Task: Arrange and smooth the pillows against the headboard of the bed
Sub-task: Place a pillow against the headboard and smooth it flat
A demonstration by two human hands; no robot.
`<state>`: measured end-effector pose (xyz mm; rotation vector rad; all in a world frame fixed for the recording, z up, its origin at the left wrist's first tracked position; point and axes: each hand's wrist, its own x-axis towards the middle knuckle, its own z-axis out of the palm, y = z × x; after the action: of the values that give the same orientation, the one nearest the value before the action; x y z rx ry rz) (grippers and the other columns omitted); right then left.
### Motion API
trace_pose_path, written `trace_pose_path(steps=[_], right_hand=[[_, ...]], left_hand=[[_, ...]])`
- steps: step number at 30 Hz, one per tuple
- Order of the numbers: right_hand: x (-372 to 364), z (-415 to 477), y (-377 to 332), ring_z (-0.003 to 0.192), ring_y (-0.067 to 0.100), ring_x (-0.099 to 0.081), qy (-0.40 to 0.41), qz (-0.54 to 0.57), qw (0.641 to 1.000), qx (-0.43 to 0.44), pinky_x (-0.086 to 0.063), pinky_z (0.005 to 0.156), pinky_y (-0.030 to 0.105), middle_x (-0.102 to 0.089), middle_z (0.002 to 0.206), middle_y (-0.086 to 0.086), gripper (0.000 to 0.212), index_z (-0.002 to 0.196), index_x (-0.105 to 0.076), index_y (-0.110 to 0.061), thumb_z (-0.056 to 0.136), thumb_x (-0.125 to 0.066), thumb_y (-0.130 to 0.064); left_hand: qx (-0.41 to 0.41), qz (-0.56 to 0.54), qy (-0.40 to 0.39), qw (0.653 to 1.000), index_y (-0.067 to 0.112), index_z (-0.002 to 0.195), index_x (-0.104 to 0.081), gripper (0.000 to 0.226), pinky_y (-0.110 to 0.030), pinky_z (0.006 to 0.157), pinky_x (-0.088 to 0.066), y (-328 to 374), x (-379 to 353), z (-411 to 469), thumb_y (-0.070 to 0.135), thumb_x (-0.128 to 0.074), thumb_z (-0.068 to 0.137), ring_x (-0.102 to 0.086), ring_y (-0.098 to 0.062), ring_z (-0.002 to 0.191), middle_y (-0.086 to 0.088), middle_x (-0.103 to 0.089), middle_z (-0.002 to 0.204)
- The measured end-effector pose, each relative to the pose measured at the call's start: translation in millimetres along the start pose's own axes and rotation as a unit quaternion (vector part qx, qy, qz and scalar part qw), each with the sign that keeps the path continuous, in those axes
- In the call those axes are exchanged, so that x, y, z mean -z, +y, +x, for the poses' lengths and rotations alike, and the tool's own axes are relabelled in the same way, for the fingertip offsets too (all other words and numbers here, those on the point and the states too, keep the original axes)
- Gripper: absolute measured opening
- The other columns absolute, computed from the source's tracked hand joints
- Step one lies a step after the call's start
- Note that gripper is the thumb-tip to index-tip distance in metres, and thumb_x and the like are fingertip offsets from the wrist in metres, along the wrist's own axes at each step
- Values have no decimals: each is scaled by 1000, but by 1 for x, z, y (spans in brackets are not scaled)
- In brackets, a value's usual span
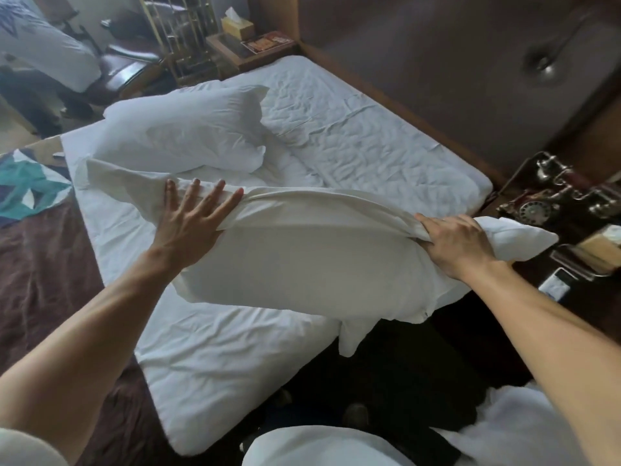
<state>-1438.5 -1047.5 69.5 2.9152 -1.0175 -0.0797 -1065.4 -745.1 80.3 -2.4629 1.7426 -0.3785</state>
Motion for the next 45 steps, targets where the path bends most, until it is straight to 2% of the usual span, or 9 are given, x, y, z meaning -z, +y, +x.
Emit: trace_pose_path(steps=[6, 10, 16, 24, 28, 36, 40, 41, 45], right_hand=[[-8, -14, 69, 110, 29, -64, 14, 7, 1000, -15, -41, 102, 44, -71, 124, 0, 58, 148, -49, -23, 98, -55, -52], [-9, -10, 106, 106, 29, -66, 24, 4, 999, -25, -40, 101, 44, -73, 118, 0, 56, 145, -51, -24, 97, -56, -53], [-2, 20, 156, 110, 25, -65, -9, -5, 999, -44, -39, 104, 43, -72, 119, -7, 55, 146, -46, -33, 99, -39, -62], [1, 84, 212, 109, 27, -66, -38, -6, 996, -80, -40, 105, 44, -72, 118, -5, 52, 146, -43, -38, 100, -35, -62], [6, 115, 232, 112, 25, -65, -44, -13, 995, -89, -39, 106, 44, -71, 123, -7, 56, 149, -39, -38, 99, -32, -62], [16, 149, 276, 114, 28, -65, -33, -23, 994, -103, -43, 104, 45, -69, 128, -4, 61, 153, -38, -33, 99, -29, -62], [19, 161, 306, 110, 28, -66, -29, -32, 995, -95, -43, 104, 45, -72, 120, -3, 62, 150, -43, -29, 100, -29, -63], [18, 164, 312, 107, 28, -67, -26, -41, 995, -92, -45, 102, 45, -73, 116, -3, 62, 149, -43, -28, 101, -28, -63], [11, 171, 343, 96, 29, -69, -25, -58, 995, -82, -50, 90, 43, -74, 101, 2, 58, 140, -49, -26, 102, -26, -63]], left_hand=[[-24, 6, 11, 1000, 38, 159, -19, 94, -72, 113, 3, 48, 9, 44, 39, -76, 85, -33, -54, 141, -11, -36, 161], [-40, -2, 15, 999, 41, 159, -16, 98, -73, 113, 0, 68, 10, 78, 38, -77, 83, -35, -52, 140, -10, -39, 158], [-66, -31, 27, 997, 42, 159, -15, 105, -68, 115, 5, 89, 1, 143, 29, -82, 79, -42, -52, 135, -12, -46, 153], [-109, -63, 24, 992, 39, 158, -19, 108, -59, 115, 13, 103, -12, 254, 23, -86, 75, -46, -53, 132, -15, -53, 147], [-119, -70, 16, 990, 31, 154, -37, 92, -70, 113, -1, 107, -14, 306, 19, -85, 76, -43, -54, 135, -16, -51, 149], [-148, -57, 2, 987, 29, 156, -34, 86, -75, 111, -6, 121, -9, 395, 20, -79, 84, -38, -56, 137, -18, -46, 153], [-144, -47, 9, 988, 36, 158, -25, 85, -68, 114, 8, 139, -10, 433, 25, -73, 89, -35, -54, 140, -15, -43, 155], [-138, -42, 11, 989, 37, 158, -24, 82, -69, 114, 6, 145, -10, 441, 27, -69, 91, -35, -54, 140, -14, -42, 156], [-99, -30, -9, 995, 34, 160, -22, 72, -78, 108, -16, 184, -9, 469, 23, -58, 99, -32, -53, 142, -10, -37, 160]])
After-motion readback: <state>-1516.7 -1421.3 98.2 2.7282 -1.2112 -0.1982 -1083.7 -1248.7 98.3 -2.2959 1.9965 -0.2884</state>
